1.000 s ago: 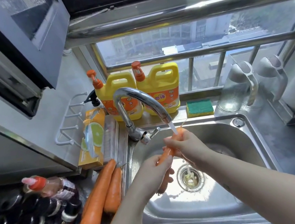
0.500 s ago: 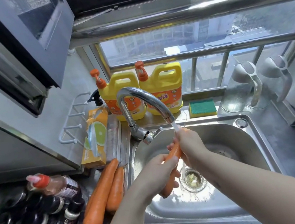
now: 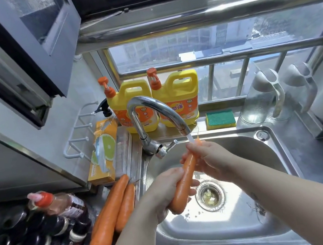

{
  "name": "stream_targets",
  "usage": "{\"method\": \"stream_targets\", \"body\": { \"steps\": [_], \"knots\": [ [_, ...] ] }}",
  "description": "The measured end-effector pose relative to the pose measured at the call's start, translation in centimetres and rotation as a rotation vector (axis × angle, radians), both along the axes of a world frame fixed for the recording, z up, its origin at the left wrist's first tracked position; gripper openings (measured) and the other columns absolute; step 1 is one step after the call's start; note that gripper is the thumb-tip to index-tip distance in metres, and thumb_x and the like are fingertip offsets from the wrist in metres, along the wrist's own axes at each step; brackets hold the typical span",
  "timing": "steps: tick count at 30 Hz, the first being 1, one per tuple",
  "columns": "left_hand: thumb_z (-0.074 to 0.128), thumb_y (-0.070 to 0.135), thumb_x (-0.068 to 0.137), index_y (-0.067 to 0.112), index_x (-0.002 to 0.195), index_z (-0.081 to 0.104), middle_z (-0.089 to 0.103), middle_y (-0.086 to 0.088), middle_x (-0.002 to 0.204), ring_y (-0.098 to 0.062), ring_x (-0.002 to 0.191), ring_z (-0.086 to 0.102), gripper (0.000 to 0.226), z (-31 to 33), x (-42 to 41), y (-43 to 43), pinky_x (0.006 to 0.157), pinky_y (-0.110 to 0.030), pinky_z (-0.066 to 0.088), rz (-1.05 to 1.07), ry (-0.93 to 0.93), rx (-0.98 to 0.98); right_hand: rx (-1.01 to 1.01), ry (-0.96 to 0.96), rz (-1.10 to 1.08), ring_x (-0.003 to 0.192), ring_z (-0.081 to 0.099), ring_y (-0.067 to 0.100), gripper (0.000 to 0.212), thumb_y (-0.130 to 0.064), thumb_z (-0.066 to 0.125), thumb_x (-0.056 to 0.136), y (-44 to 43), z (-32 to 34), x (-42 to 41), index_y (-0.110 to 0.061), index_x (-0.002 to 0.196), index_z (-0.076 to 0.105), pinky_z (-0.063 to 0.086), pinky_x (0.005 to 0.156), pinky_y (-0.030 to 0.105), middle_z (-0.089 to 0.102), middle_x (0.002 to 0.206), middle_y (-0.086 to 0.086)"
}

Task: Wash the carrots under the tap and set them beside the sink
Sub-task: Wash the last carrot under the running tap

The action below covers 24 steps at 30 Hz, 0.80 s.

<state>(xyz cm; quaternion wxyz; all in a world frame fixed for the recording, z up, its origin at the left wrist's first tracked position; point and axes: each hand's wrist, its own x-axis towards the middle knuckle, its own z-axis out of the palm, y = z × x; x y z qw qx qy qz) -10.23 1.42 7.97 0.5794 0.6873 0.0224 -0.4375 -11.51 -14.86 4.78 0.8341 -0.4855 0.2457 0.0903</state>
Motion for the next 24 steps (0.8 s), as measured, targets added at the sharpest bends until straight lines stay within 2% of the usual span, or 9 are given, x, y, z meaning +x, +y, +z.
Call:
{"method": "stream_targets", "body": {
  "steps": [4,7,9,11,13,18,21,23,24],
  "knots": [
    [0.055,0.037,0.102,0.015,0.122,0.057,0.071,-0.004,0.09,-0.014,0.062,0.065,0.03,0.1,0.0,-0.6,0.063,-0.028,0.05,-0.072,-0.179,0.102,0.189,0.082,-0.162,0.079,0.067,0.029,0.049,-0.047,0.037,0.107,0.3,0.2,1.3,-0.002,0.099,0.055,0.059,0.068,0.04,0.063,0.07,0.012],
    [0.06,0.043,0.098,0.022,0.123,0.057,0.066,-0.001,0.099,-0.012,0.067,0.069,0.032,-0.2,0.2,-0.1,0.07,-0.033,0.053,-0.1,-0.271,0.163,0.338,0.078,-0.16,0.089,0.068,0.032,0.073,-0.06,0.021,0.105,0.2,0.7,2.5,0.003,0.127,0.05,0.053,0.089,0.048,0.072,0.08,0.016],
    [0.058,0.045,0.099,0.026,0.122,0.057,0.066,0.001,0.102,-0.011,0.073,0.072,0.03,-0.2,0.5,0.2,0.073,-0.035,0.055,-0.094,-0.316,0.186,0.375,0.067,-0.146,0.096,0.068,0.033,0.077,-0.059,0.018,0.105,0.2,1.4,3.0,0.007,0.13,0.049,0.05,0.093,0.047,0.075,0.088,0.019],
    [0.055,0.044,0.1,0.028,0.121,0.058,0.069,0.002,0.101,-0.014,0.082,0.073,0.026,-0.1,0.8,0.5,0.079,-0.038,0.056,-0.078,-0.353,0.197,0.387,0.063,-0.124,0.103,0.067,0.034,0.071,-0.053,0.018,0.107,0.4,1.9,3.4,0.006,0.123,0.055,0.049,0.091,0.046,0.076,0.098,0.021],
    [0.051,0.041,0.103,0.03,0.117,0.06,0.072,0.001,0.099,-0.018,0.09,0.071,0.02,-0.1,1.1,0.6,0.087,-0.042,0.056,-0.085,-0.38,0.212,0.38,0.052,-0.13,0.11,0.066,0.035,0.061,-0.044,0.02,0.109,0.5,2.3,3.8,0.003,0.124,0.058,0.047,0.099,0.048,0.075,0.106,0.021],
    [0.038,0.036,0.107,0.027,0.112,0.058,0.069,-0.003,0.098,-0.016,0.073,0.067,0.022,-0.3,0.8,-0.5,0.075,-0.037,0.053,-0.066,-0.369,0.179,0.324,0.036,-0.147,0.114,0.065,0.033,0.04,-0.021,0.026,0.108,1.2,1.9,3.4,0.003,0.121,0.055,0.042,0.109,0.047,0.073,0.11,0.021],
    [0.035,0.04,0.107,0.02,0.106,0.058,0.068,-0.003,0.09,-0.018,0.067,0.067,0.031,-1.1,0.7,-1.5,0.079,-0.043,0.056,-0.072,-0.337,0.202,0.175,-0.007,-0.146,0.115,0.065,0.035,0.025,-0.013,0.034,0.108,1.8,0.8,1.9,0.002,0.111,0.055,0.053,0.093,0.042,0.068,0.113,0.022],
    [0.039,0.044,0.106,0.017,0.103,0.061,0.069,-0.002,0.084,-0.02,0.065,0.067,0.034,-1.4,0.6,-1.8,0.077,-0.044,0.055,-0.058,-0.231,0.158,0.065,-0.033,-0.108,0.099,0.071,0.029,0.018,-0.012,0.042,0.107,1.4,0.4,1.2,0.002,0.112,0.053,0.057,0.079,0.038,0.067,0.11,0.02],
    [0.043,0.045,0.105,0.016,0.103,0.062,0.069,-0.002,0.082,-0.021,0.064,0.067,0.035,-1.5,0.5,-1.9,0.074,-0.041,0.053,-0.061,-0.186,0.127,0.028,-0.035,-0.091,0.086,0.071,0.025,0.014,-0.01,0.045,0.106,1.1,0.5,1.1,0.001,0.108,0.054,0.056,0.074,0.036,0.067,0.099,0.016]
  ]
}}
